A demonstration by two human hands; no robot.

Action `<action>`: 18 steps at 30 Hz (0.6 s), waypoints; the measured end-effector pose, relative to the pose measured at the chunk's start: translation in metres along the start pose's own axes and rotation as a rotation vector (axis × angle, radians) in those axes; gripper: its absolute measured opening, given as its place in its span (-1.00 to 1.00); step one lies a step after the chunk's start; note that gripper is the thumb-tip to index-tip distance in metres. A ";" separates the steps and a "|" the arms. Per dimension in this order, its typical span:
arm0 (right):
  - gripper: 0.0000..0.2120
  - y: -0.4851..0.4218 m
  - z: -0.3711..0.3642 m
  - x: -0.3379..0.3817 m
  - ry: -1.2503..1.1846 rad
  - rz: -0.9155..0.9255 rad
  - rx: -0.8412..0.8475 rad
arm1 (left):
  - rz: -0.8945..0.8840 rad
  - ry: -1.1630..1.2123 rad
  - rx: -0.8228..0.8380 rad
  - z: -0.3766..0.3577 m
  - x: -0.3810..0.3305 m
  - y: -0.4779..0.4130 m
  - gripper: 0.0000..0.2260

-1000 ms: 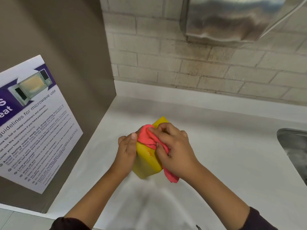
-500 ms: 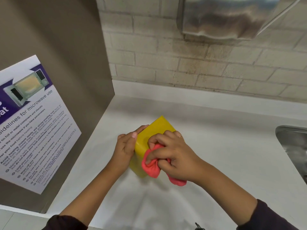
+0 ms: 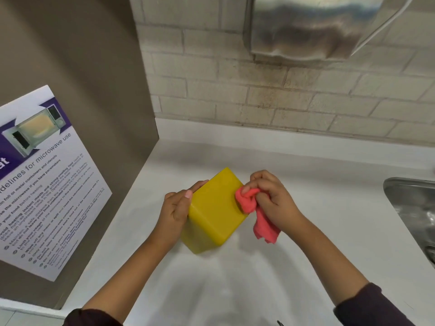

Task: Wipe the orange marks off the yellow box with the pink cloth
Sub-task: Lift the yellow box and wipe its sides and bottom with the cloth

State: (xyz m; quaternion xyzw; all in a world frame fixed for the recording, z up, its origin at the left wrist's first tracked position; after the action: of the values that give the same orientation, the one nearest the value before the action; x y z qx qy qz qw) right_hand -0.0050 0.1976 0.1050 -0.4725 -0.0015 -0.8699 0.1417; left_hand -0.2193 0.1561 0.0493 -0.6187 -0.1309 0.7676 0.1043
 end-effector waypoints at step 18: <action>-0.72 0.047 -0.041 0.042 0.329 0.382 0.179 | -0.055 -0.047 0.031 0.000 -0.005 -0.003 -0.58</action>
State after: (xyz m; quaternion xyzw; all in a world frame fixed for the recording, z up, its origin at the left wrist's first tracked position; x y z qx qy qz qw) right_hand -0.0487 0.1366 0.1111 -0.3023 0.0339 -0.8888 0.3429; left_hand -0.2184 0.1571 0.0550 -0.5950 -0.1384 0.7807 0.1319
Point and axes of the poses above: each hand's wrist, its own y-axis away from the middle knuckle, its own z-axis out of the back of the hand, x = y × z, the point moved 3 cm from there along -y, towards the middle knuckle, and after that the axes turned 14 degrees about -z, right-handed, at the moved point
